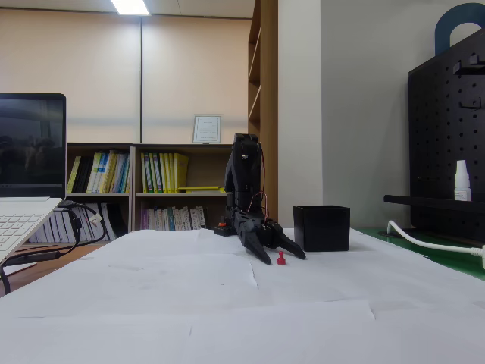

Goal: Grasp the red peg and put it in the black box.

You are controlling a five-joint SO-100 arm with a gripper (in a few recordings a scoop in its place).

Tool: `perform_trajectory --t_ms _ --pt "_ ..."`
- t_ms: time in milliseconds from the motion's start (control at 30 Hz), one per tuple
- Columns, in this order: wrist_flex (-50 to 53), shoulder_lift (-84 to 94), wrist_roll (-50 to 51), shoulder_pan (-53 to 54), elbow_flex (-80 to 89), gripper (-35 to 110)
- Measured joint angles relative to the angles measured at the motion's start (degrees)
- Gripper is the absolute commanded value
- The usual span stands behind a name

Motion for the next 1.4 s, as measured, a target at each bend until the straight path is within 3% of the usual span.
perform_trajectory --t_ms 1400 --pt "2.37 -1.05 -0.09 -0.70 0.88 28"
